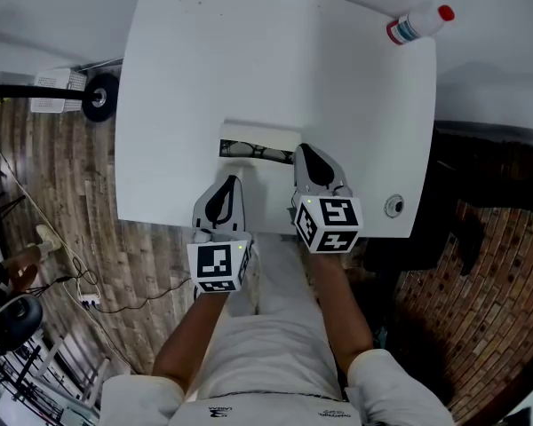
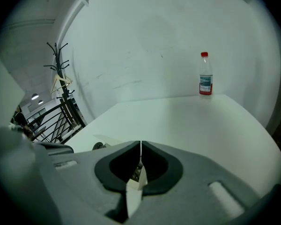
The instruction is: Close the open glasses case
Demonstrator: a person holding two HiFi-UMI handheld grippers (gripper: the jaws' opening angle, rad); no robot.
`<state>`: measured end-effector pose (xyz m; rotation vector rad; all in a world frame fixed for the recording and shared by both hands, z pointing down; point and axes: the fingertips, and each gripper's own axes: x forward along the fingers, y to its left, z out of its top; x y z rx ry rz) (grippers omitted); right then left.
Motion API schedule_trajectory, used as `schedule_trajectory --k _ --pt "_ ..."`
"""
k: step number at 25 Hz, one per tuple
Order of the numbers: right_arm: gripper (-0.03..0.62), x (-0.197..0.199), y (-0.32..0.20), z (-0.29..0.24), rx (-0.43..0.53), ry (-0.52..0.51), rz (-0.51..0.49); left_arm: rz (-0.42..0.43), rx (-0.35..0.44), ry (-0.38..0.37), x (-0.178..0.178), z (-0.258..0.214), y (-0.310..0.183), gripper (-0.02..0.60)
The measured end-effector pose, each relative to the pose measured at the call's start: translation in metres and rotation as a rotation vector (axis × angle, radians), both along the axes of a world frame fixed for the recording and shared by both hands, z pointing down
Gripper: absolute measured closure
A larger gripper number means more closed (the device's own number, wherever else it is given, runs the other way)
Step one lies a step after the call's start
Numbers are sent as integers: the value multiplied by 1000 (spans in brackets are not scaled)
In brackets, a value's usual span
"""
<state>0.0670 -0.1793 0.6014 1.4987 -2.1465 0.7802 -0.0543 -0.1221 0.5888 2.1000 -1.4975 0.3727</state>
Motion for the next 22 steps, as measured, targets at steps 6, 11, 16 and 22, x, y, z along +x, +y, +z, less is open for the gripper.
schedule_trajectory --k 6,11,16,22 --pt "586 0 8 2 -2 3 -8 -3 1 -1 1 0 4 584" --pt "585 -1 15 5 -8 11 -13 -6 2 0 0 0 5 584" --pt "585 -2 19 9 -18 13 -11 -10 2 1 -1 0 5 584" --pt "585 -2 25 14 -28 26 -17 -5 1 2 1 0 6 584"
